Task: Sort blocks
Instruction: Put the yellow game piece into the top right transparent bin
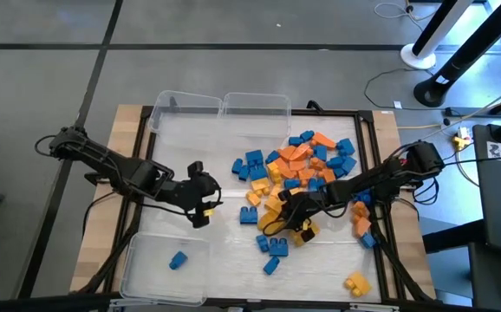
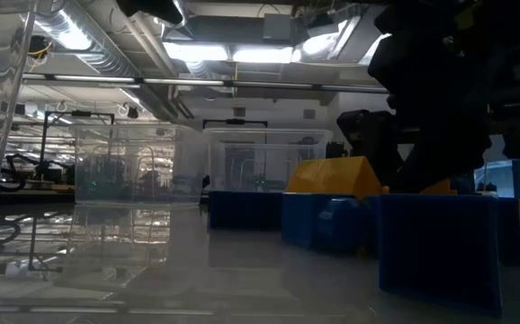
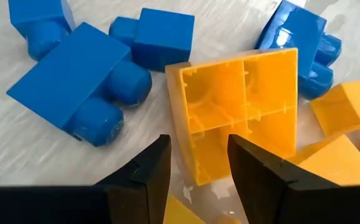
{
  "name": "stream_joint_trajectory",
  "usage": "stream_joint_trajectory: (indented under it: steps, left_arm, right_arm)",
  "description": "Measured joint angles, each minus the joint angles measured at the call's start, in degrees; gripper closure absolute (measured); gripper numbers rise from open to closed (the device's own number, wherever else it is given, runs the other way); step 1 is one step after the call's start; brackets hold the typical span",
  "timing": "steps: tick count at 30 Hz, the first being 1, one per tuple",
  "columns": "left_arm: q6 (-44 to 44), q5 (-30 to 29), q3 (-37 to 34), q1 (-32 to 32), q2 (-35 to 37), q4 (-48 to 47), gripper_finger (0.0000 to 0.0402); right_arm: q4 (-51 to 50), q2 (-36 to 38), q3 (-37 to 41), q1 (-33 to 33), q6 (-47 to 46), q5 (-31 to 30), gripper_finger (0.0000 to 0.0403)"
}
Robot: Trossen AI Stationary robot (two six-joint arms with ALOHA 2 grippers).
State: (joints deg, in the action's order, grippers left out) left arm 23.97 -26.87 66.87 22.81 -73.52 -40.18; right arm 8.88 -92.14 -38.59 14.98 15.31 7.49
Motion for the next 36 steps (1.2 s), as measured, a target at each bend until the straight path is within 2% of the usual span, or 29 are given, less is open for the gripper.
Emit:
stream_joint_trajectory:
  steps: [8,19,26,31,36]
  left_arm:
    - [0.0,0.0,0.0,0.0,0.0,0.1,0.0205]
    - [0.0,0.0,0.0,0.0,0.0,0.1,0.0205]
    - [0.0,0.0,0.0,0.0,-0.1,0.2,0.0205]
    - [0.0,0.0,0.0,0.0,-0.1,0.2,0.0205]
    - [0.0,0.0,0.0,0.0,-0.1,0.2,0.0205]
  right_arm:
    - [-1.4,0.0,0.0,0.0,0.0,0.0,0.0247]
    - [-0.7,-0.6,0.0,0.0,0.0,-0.5,0.0336]
    - [6.1,-4.6,-0.3,0.0,0.0,0.2,0.0354]
    - [7.9,-4.9,-0.2,0.0,0.3,-0.4,0.0392]
    - [6.5,-5.1,-1.7,0.0,1.5,-0.4,0.0389]
